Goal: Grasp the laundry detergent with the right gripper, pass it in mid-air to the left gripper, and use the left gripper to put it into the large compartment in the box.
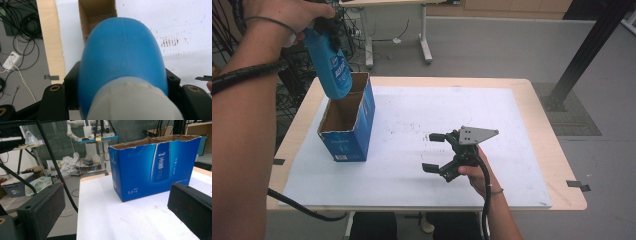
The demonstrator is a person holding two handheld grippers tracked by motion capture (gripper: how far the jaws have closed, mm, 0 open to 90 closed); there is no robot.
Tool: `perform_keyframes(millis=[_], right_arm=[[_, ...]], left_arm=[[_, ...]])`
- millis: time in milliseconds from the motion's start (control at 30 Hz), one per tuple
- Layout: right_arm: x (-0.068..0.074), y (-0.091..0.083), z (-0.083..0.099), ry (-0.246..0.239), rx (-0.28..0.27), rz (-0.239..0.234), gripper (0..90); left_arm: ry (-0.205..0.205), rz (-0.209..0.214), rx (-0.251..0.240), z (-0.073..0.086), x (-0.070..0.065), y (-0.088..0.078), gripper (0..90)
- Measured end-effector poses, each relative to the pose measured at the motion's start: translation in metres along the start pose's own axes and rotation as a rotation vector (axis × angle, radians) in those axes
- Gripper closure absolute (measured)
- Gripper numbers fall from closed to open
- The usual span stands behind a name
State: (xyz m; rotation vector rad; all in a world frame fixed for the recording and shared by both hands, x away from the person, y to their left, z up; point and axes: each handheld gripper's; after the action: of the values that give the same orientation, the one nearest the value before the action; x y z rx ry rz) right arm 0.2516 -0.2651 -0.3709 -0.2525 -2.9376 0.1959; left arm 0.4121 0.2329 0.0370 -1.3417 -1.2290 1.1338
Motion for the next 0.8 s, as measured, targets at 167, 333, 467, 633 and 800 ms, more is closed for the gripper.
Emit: perform_keyframes(millis=[167,333,467,633,800], right_arm=[[0.000,0.000,0.000,-0.003,0.004,-0.001,0.9],[0.001,-0.001,0.000,-0.007,0.001,0.003,0.8],[0.001,-0.003,-0.001,-0.010,0.002,0.004,0.9],[0.001,-0.003,-0.001,-0.010,0.001,0.004,0.8],[0.001,-0.005,0.000,-0.013,-0.001,0.004,0.9]], left_arm=[[0.000,0.007,0.013,-0.001,0.001,0.012,38.1],[0.000,0.001,0.030,-0.002,0.001,0.023,38.1],[0.001,-0.004,0.038,-0.002,0.001,0.033,38.1],[-0.008,-0.006,0.047,-0.003,0.002,0.047,38.1],[-0.018,-0.007,0.057,-0.001,0.005,0.062,38.1]])
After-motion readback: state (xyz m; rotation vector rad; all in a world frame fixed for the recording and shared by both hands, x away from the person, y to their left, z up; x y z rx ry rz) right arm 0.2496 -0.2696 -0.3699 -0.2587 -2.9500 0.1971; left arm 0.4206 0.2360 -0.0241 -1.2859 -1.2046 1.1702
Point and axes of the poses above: each handheld gripper's, and its own axes: y roughly forward along the jaws, z roughly out of its underside, x roughly to its left, and after that the axes turned 3 degrees about -y, right-handed
